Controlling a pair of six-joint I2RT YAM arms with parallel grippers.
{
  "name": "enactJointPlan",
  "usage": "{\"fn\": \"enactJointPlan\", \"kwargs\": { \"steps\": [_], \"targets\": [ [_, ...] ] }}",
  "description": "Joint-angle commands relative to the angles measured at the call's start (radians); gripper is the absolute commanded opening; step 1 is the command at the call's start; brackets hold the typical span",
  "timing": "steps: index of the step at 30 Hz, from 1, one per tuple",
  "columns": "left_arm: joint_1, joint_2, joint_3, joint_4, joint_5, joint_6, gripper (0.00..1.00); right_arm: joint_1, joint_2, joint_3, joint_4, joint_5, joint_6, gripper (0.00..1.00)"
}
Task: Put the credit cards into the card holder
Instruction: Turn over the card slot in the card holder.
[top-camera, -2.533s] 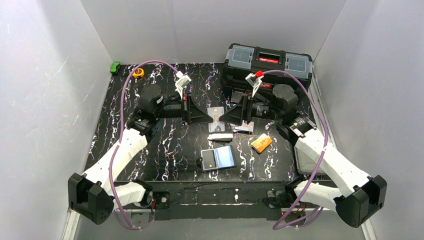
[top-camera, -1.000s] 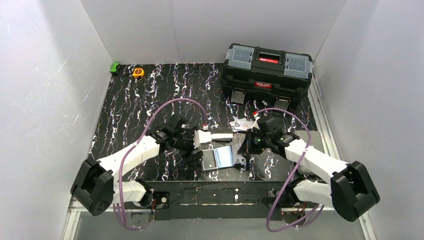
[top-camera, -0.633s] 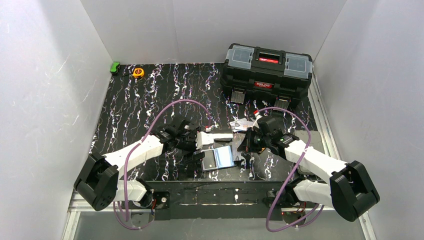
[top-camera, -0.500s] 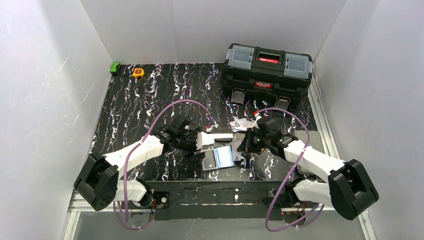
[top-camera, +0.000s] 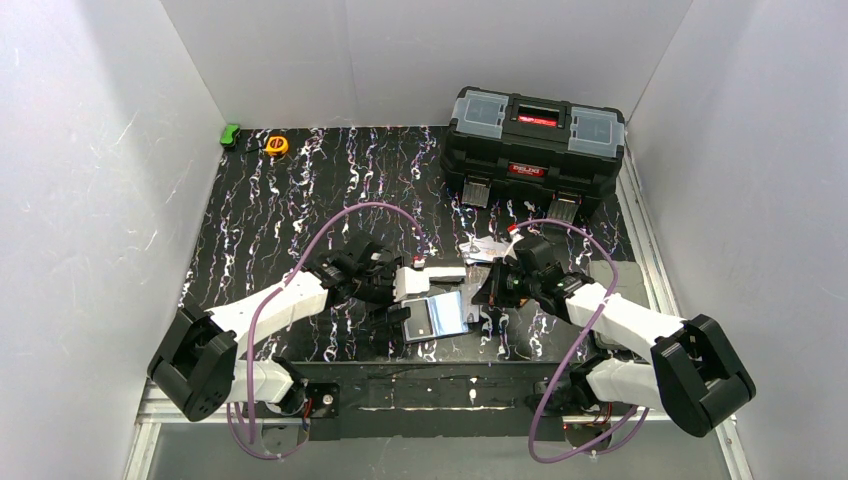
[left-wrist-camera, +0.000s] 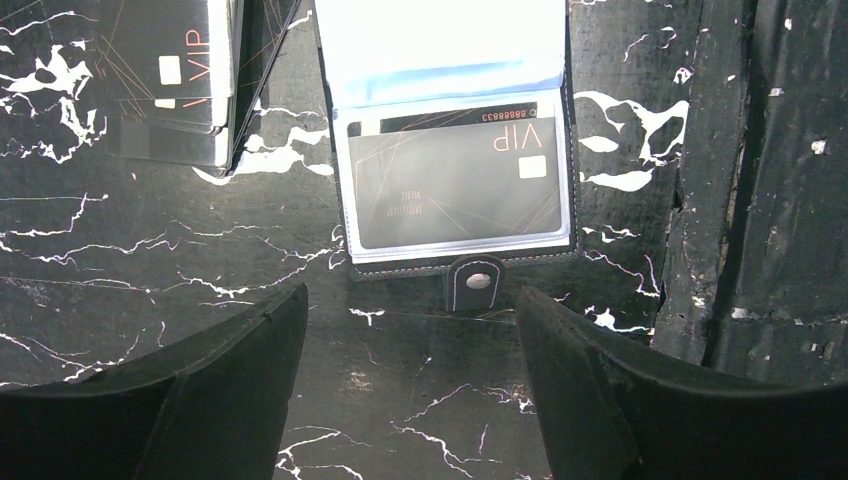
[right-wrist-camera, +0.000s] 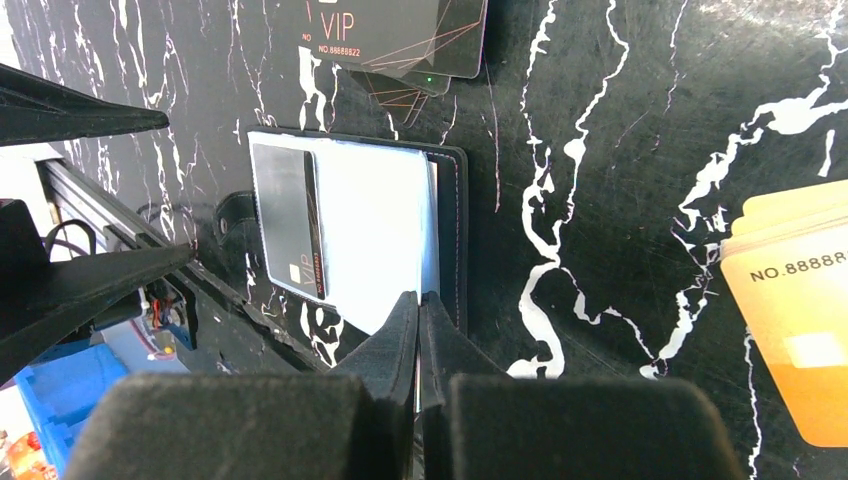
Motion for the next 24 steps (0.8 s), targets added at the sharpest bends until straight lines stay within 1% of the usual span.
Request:
{"fn": "enactJointPlan", "kwargs": {
  "steps": [1,9,20,24],
  "targets": [
    [-0.007,-0.019,-0.012,-0.013,0.004,0.026,0.74,-0.002,-0.027,-0.008,0.062,-0.018,0.018,0.01],
    [-0.011,-0.027,-0.019,-0.010,-0.002,0.034,0.74,-0.002,-0.047,-0.011,0.108,-0.074,0.041,0.01],
    [-0.013,-0.032,-0.023,-0.002,-0.006,0.040,0.74,0.000,-0.035,-0.031,0.184,-0.146,0.069,0.01],
    [-0.015,-0.033,-0.022,0.001,-0.003,0.042,0.74,0.001,-0.028,-0.027,0.186,-0.155,0.069,0.01]
  ]
}}
